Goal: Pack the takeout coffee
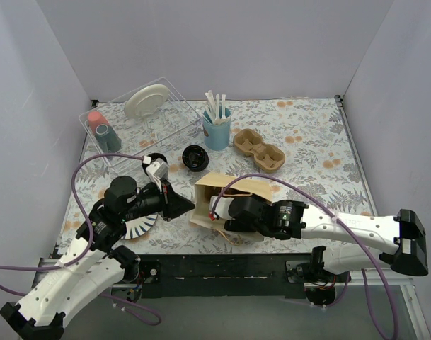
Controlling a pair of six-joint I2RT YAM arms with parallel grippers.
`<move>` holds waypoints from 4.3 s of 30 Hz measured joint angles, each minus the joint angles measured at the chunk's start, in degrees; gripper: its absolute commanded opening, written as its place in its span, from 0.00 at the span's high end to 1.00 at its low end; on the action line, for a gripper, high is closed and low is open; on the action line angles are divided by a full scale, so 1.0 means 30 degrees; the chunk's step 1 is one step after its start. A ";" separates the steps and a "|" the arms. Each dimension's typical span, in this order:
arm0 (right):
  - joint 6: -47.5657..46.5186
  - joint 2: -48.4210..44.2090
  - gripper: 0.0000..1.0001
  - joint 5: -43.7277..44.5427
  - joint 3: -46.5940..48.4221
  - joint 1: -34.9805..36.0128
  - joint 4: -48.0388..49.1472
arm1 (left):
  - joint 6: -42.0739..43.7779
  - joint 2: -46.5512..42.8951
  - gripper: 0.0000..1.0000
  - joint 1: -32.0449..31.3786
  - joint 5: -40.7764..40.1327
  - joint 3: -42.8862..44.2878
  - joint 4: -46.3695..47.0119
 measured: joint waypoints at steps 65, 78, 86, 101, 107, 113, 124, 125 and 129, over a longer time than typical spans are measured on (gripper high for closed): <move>-0.2739 -0.0678 0.59 0.1698 -0.0889 0.0328 0.4714 | -0.1428 -0.2004 1.00 0.0000 0.1078 -0.1552 0.0073; -0.3767 -0.1406 0.60 0.0495 -0.2470 0.0066 0.3891 | -0.1180 -0.1843 1.00 0.0000 0.1909 -0.1894 0.1056; -0.4430 -0.1974 0.60 0.0576 -0.3432 -0.0153 0.4605 | -0.1042 -0.1610 1.00 0.0000 0.2419 -0.1909 0.1399; -0.5129 -0.1333 0.63 0.0947 -0.3526 -0.0561 0.5595 | -0.1056 -0.1617 1.00 0.0000 0.2863 -0.2193 0.1639; -0.5027 -0.1399 0.63 0.0998 -0.3708 -0.0648 0.5748 | -0.1100 -0.1800 1.00 0.0000 0.2914 -0.2295 0.1625; -0.4218 -0.2193 0.63 0.0925 -0.3708 -0.0670 0.5370 | -0.1129 -0.1872 1.00 0.0000 0.2907 -0.2397 0.1625; -0.3104 -0.3548 0.64 0.0539 -0.3708 -0.0670 0.5166 | -0.1202 -0.1887 1.00 0.0000 0.2907 -0.2506 0.1632; -0.3045 -0.3548 0.64 0.0517 -0.3708 -0.0670 0.5166 | -0.1209 -0.1887 1.00 0.0000 0.2907 -0.2506 0.1632; -0.2907 -0.3548 0.64 0.0466 -0.3716 -0.0670 0.5151 | -0.1217 -0.1887 1.00 0.0000 0.2907 -0.2506 0.1632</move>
